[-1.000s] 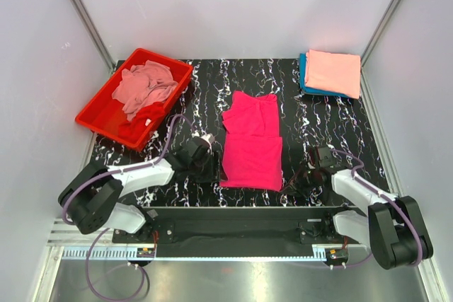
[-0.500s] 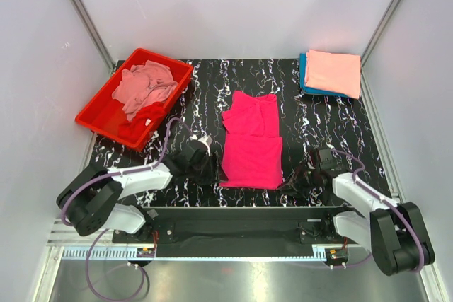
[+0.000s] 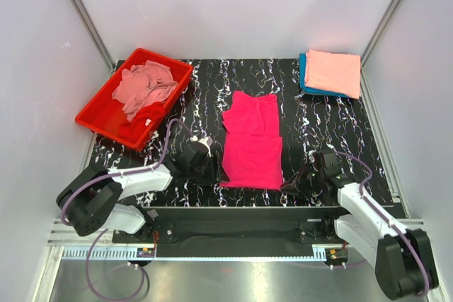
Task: Fold and stack the t-shirts
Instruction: Fold the tshirt
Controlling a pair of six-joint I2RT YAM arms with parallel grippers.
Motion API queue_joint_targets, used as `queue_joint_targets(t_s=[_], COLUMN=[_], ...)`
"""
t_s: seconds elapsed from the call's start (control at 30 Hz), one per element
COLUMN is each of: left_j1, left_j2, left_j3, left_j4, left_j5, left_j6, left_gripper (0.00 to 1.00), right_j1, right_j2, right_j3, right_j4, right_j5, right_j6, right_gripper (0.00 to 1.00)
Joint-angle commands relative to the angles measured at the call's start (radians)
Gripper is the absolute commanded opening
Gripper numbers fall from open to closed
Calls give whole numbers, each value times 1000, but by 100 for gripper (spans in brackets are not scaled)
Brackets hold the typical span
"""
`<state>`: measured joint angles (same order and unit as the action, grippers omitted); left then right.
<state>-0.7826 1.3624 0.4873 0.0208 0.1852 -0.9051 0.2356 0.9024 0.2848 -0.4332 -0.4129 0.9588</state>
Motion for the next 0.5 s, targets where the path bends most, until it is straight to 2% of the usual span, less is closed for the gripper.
queue_joint_targets(t_s=[0.0,0.1,0.47], left_j1=[-12,-14,-21], left_j2=[47,44,41], left_j3=[-46,-47,-73], left_j4=[-143,-144,-145], left_j5=[-49,-55,-73], left_j6=[14,11,-8], left_gripper=[54,56,53], right_j1=[4,5,4], right_j2=[-92,-134,-10], right_j3=[28,51,-13], right_j4=[-107,-137,34], right_j5=[52,79,60], right_j6=[35,37,23], right_gripper=[31,51,54])
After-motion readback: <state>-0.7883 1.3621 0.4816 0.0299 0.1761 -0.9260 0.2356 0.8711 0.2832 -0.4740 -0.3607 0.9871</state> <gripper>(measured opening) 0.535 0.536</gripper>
